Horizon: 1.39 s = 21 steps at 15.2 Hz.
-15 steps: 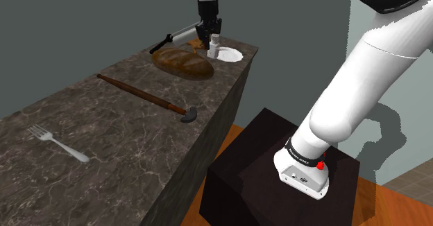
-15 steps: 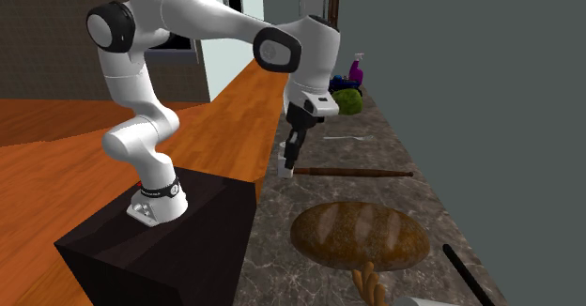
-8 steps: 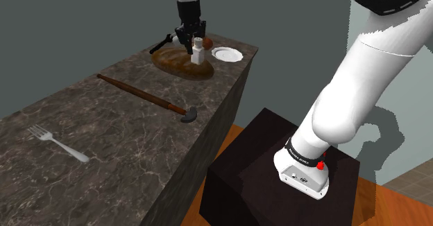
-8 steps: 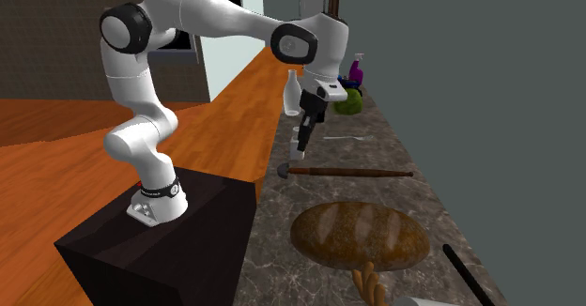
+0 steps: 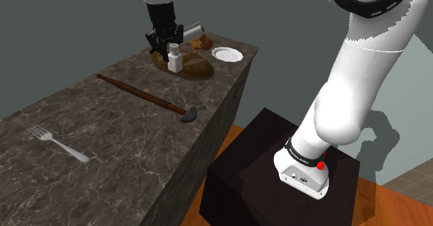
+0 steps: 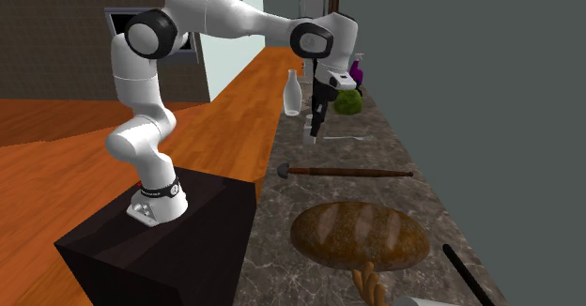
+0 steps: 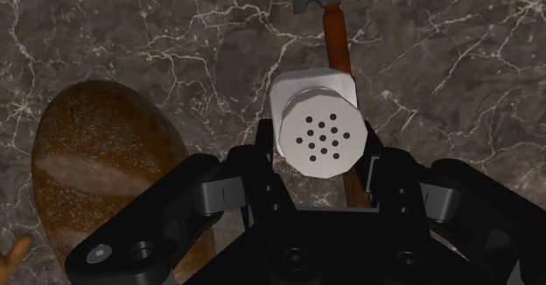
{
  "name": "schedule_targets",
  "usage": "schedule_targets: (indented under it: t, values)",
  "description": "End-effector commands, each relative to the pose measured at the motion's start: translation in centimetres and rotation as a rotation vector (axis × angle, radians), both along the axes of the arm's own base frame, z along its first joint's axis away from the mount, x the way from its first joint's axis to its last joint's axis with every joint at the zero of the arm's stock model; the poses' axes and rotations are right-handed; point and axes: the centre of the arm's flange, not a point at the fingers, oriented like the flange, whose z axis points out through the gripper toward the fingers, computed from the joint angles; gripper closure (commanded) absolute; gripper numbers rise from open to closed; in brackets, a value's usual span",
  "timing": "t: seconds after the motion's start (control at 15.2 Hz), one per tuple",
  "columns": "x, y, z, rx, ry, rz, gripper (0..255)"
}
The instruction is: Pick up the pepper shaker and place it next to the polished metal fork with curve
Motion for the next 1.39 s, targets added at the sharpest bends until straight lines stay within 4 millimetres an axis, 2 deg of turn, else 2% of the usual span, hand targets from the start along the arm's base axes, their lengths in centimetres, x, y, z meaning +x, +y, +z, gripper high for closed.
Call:
schedule_targets:
  t: [0.0, 0.92, 0.99, 1.32]
  values:
    - [0.2, 2.6, 0.1, 0.0, 0.0, -0.001, 255]
    - [2.0, 21.0, 0.1, 0.0, 0.0, -0.001, 255]
    - [2.1, 22.9, 0.1, 0.0, 0.0, -0.001, 255]
    - [2.1, 22.9, -2.5, 0.0, 0.0, -0.001, 255]
